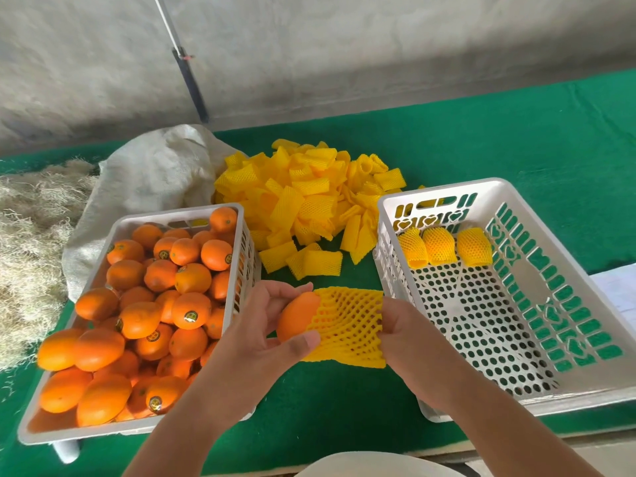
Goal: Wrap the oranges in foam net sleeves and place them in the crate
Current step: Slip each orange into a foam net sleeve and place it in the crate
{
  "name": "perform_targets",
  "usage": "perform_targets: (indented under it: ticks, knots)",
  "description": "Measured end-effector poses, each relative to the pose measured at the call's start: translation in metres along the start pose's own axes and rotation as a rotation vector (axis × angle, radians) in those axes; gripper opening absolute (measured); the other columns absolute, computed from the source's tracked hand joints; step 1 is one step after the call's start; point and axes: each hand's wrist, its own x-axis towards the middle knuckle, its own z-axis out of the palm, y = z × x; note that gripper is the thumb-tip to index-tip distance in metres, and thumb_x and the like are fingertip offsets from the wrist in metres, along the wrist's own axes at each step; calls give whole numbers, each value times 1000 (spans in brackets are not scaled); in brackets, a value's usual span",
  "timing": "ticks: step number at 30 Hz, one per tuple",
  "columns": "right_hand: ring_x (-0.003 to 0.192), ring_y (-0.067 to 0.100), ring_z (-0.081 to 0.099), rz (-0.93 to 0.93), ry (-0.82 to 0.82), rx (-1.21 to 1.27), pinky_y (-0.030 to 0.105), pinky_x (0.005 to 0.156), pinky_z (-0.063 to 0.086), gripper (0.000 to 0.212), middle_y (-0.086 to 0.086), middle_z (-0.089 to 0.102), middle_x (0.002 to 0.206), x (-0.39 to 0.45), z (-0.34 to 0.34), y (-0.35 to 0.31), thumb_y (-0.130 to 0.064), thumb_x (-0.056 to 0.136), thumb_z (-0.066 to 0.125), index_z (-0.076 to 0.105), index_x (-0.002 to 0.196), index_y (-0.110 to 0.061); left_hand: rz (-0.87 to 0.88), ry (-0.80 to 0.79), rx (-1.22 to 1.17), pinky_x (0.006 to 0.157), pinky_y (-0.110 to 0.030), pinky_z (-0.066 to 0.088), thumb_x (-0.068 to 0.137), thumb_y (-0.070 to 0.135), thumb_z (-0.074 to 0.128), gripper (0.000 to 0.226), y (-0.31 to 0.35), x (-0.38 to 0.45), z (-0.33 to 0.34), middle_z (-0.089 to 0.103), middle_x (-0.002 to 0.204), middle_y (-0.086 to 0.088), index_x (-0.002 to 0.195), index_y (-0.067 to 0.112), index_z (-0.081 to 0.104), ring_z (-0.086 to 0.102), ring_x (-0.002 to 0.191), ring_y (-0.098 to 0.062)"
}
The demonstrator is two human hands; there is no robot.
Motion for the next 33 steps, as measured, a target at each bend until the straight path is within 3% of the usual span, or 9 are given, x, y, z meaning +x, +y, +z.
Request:
perform_targets:
  ticks: [4, 10, 12, 14, 19, 22, 26, 30, 33]
  knots:
    - [112, 19, 75, -41, 40, 91, 30, 95, 60, 33, 1, 79, 118, -1, 5, 5, -8, 99, 70, 73, 127, -25, 17, -40, 20, 98, -37, 61, 85, 47, 79, 40, -1, 0, 3, 58, 148, 25, 119, 46, 57, 57, 137, -5]
    - [93, 6, 76, -59, 97, -8, 17, 77, 58, 31, -5, 81, 103, -1, 10, 3, -9, 94, 70, 78, 111, -34, 34, -24, 68, 100, -41, 60, 109, 37, 54, 23, 4, 2, 9, 58, 149, 23, 126, 43, 66, 54, 140, -7]
    - [99, 8, 77, -30, 80, -4, 21, 84, 60, 32, -5, 81, 107, 1, 10, 3, -7, 98, 68, 78, 115, -32, 11, 37, 73, 95, -43, 62, 112, 25, 44, 36, 5, 3, 9, 64, 140, 23, 125, 44, 70, 66, 124, -13]
    - [109, 15, 75, 18, 55, 35, 36, 98, 61, 30, -2, 80, 115, 3, 10, 4, -7, 102, 66, 75, 124, -26, 10, 67, 77, 88, -42, 65, 113, 19, 41, 41, 5, 4, 7, 68, 130, 19, 126, 44, 70, 72, 113, -17]
    - [113, 19, 74, 42, -2, 26, 49, 106, 56, 28, 0, 78, 117, 4, 11, 8, -12, 102, 68, 71, 127, -25, -48, 38, 75, 82, -37, 66, 112, 25, 44, 39, 4, 7, -3, 70, 124, 17, 128, 49, 70, 77, 106, -20]
    - [117, 20, 72, 11, -78, 67, 42, 106, 57, 31, 1, 77, 122, 2, 13, 8, -13, 100, 71, 70, 129, -26, -143, -65, -26, 81, -42, 66, 106, 35, 57, 28, 9, 12, -15, 72, 124, 9, 127, 39, 74, 76, 108, -24]
    - [113, 14, 73, -10, -156, 53, 19, 93, 57, 30, -3, 77, 121, 1, 19, 5, -13, 101, 71, 72, 125, -31, -242, -189, -101, 81, -55, 65, 99, 36, 58, 36, 10, 20, -29, 67, 131, 1, 130, 27, 74, 67, 122, -31]
    - [107, 17, 76, 10, -85, 29, 32, 94, 62, 24, 0, 80, 113, 3, 23, 7, -19, 97, 75, 75, 120, -25, -298, -238, -157, 79, -56, 64, 99, 34, 60, 34, 7, 28, -32, 67, 128, -7, 125, 18, 75, 65, 124, -36]
    - [103, 14, 77, 11, -39, -2, 25, 86, 62, 21, -4, 81, 108, 2, 25, 9, -24, 96, 77, 76, 115, -32, -325, -247, -170, 75, -54, 64, 97, 35, 64, 32, 6, 31, -32, 69, 126, -10, 120, 15, 76, 66, 121, -37]
